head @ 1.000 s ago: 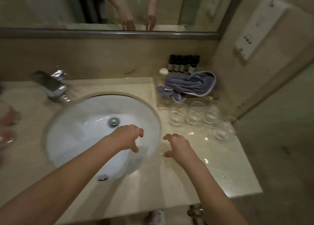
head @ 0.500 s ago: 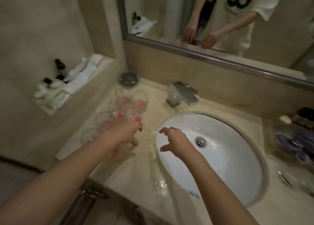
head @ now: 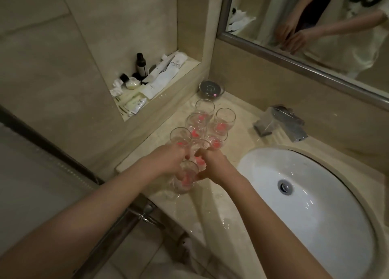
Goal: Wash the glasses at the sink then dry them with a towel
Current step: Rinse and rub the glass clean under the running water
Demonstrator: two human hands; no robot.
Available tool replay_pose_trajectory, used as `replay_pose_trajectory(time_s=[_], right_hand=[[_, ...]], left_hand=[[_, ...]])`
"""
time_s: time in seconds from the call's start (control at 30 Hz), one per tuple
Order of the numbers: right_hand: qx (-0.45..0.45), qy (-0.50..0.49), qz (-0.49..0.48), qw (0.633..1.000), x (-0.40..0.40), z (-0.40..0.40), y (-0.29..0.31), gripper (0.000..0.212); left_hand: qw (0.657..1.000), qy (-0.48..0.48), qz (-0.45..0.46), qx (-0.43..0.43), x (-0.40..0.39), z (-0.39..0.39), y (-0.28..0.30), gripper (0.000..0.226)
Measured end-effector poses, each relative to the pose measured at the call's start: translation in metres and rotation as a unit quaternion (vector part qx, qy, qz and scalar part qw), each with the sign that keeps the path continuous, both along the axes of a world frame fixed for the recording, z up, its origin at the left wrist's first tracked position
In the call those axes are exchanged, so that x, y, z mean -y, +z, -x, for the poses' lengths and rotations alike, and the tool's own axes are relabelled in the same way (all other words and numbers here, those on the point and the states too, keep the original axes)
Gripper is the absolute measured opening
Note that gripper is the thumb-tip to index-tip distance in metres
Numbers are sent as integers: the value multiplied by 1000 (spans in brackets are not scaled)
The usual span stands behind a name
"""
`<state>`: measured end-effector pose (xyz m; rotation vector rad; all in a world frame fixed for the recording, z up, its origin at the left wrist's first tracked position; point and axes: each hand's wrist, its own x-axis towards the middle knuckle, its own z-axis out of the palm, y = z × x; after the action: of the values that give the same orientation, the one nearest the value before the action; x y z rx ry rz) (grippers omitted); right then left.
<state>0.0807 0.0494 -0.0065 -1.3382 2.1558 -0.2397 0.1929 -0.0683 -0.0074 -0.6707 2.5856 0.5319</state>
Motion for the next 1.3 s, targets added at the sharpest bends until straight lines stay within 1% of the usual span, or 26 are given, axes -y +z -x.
replay_pose_trajectory(time_s=[0.17, 0.27, 0.37, 0.43, 0.57, 0.7, 0.87, 0.97, 1.1, 1.2, 1.3], right_hand=[[19, 19, -8, 1000, 2, -5, -7, 79], [12, 26, -12, 1000, 4, -7, -12, 81], [25, 36, -27, 999, 6, -7, -15, 89], [29, 46, -37, 998, 6, -7, -17, 93], [10, 59, -26, 998, 7, -10, -23, 89], [9, 61, -17, 998, 7, -6, -23, 88], [41, 54, 0, 998, -4, 5, -14, 86], [72, 39, 17, 996, -12, 22, 0, 86], [114, 3, 35, 993, -30, 50, 21, 84], [152, -57, 54, 985, -53, 73, 34, 77], [175, -108, 81, 975, -79, 95, 40, 70]], left_hand=[[999, -26, 34, 13, -4, 0, -3, 68], [996, -48, 63, 27, -5, 0, -3, 70], [992, -63, 107, 36, -10, 0, -9, 80], [991, -59, 116, 40, -13, 0, -11, 83], [987, -60, 140, 49, -20, -3, -10, 86], [983, -76, 164, 21, -19, -5, -7, 81], [990, -79, 117, 0, -20, 0, 4, 79], [992, -80, 87, -46, -19, 11, 17, 78], [992, -83, 52, -73, -19, 39, 30, 70], [992, -79, -1, -100, -23, 65, 34, 75], [984, -56, -113, -126, -34, 94, 38, 68]])
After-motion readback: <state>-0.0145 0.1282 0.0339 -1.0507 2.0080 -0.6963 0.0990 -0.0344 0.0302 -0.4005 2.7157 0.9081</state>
